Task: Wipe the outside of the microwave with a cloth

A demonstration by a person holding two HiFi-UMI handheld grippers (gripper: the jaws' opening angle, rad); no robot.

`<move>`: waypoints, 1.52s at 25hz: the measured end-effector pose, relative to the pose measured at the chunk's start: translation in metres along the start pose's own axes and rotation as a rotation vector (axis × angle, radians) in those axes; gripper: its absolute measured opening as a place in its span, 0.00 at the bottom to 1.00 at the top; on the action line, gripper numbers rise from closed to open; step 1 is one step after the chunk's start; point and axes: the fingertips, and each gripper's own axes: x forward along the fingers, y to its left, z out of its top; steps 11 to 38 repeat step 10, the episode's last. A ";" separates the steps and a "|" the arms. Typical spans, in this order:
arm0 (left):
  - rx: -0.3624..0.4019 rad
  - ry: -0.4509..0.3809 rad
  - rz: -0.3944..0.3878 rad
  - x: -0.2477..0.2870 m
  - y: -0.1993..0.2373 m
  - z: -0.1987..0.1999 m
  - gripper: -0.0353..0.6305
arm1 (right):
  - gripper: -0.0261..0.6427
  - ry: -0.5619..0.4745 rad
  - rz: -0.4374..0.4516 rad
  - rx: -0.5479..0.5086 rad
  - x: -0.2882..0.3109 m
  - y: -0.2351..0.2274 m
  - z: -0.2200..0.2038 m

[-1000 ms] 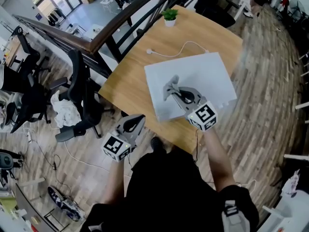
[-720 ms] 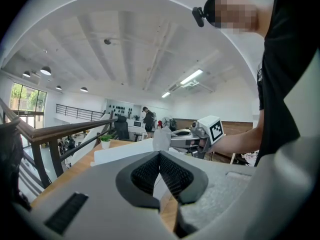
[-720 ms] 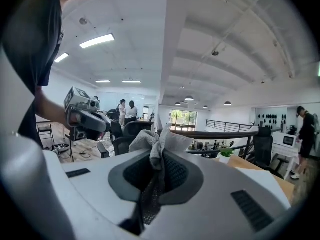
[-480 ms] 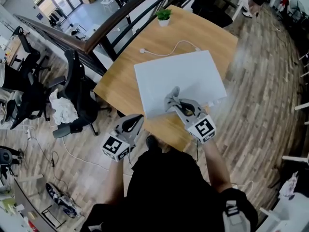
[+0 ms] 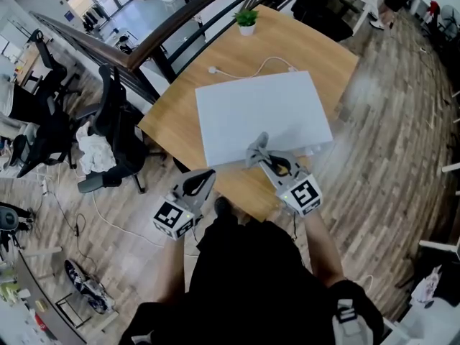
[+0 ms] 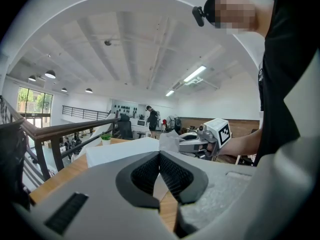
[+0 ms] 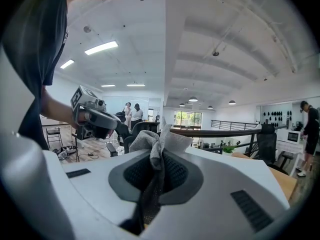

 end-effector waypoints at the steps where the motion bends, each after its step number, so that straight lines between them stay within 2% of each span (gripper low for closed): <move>1: 0.001 -0.001 0.003 0.002 -0.005 0.000 0.06 | 0.07 0.002 0.005 -0.003 -0.004 0.000 -0.002; 10: 0.015 -0.005 0.026 0.011 -0.039 -0.006 0.06 | 0.07 -0.001 0.043 -0.010 -0.034 0.006 -0.017; 38: 0.015 -0.005 0.026 0.011 -0.039 -0.006 0.06 | 0.07 -0.001 0.043 -0.010 -0.034 0.006 -0.017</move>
